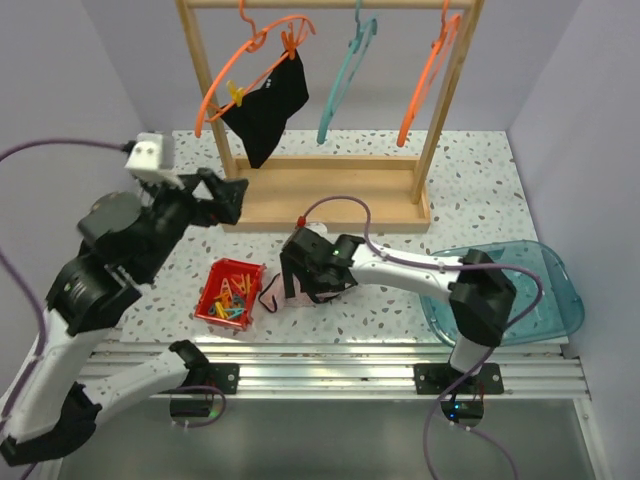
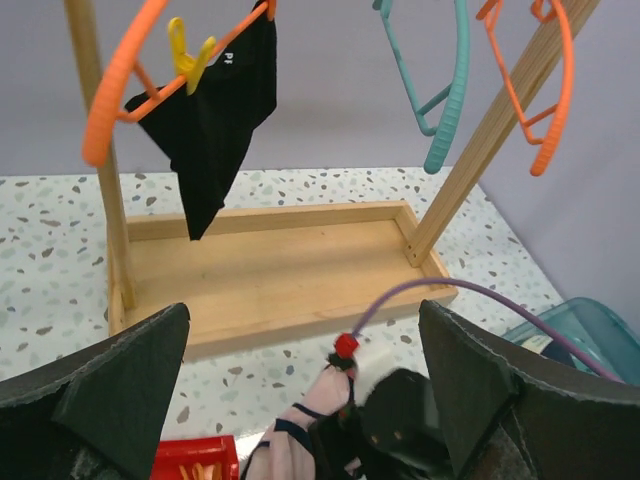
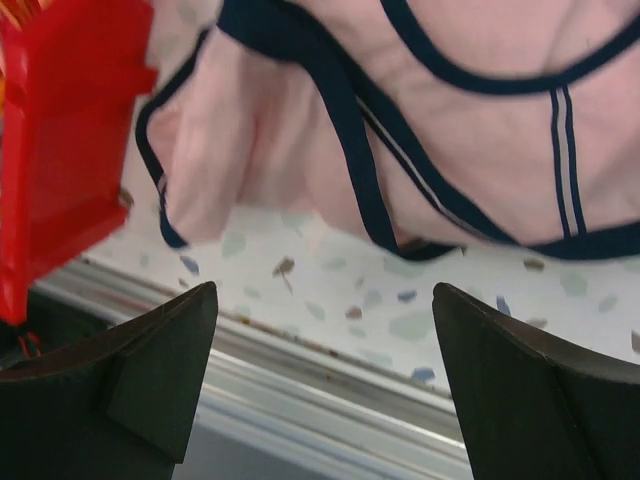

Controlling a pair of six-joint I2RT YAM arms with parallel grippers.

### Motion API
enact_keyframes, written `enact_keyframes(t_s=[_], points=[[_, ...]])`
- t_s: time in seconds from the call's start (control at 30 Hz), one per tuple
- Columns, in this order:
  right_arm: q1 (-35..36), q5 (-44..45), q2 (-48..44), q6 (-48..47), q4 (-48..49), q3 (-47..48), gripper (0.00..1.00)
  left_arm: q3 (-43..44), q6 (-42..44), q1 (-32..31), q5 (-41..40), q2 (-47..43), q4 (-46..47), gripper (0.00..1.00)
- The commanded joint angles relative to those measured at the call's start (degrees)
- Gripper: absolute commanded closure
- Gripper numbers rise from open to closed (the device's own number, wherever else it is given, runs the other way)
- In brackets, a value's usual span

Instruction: Remove the underwear clipped to the hanger

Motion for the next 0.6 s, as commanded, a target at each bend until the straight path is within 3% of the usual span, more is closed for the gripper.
enact_keyframes(t_s=[0.0, 0.2, 0.3, 0.37, 0.4, 0.47, 0.57], points=[[0.1, 9.5, 6.4, -4.0, -7.5, 9.4, 0.08, -5.8, -7.4, 0.2, 0.0, -6.5, -6.5, 0.00], [-0.4, 13.0, 18.0, -4.6, -12.3, 18.6, 0.12, -5.9, -10.6, 0.2, -0.3, -13.9, -13.9, 0.00], [-0.9, 10.9, 20.3, -4.0, -10.2, 17.9, 0.23, -4.0, -10.6, 0.2, -0.5, -15.1, -15.9, 0.00], [-1.0, 9.4, 21.1, -3.8, -8.9, 16.3, 0.35, -3.4, -10.4, 0.2, -0.5, -15.3, -16.9, 0.00], [-1.1, 8.6, 21.6, -3.2, -8.0, 15.8, 0.49, -3.1, -10.2, 0.2, -0.5, -15.3, -17.2, 0.00], [-1.1, 7.9, 21.8, -2.7, -6.5, 14.2, 0.62, -3.3, -9.7, 0.2, -0.5, -15.3, -17.5, 0.00], [-1.1, 7.1, 20.6, -2.0, -5.4, 12.2, 0.94, -4.0, -8.8, 0.2, 0.0, -14.9, -16.9, 0.00]])
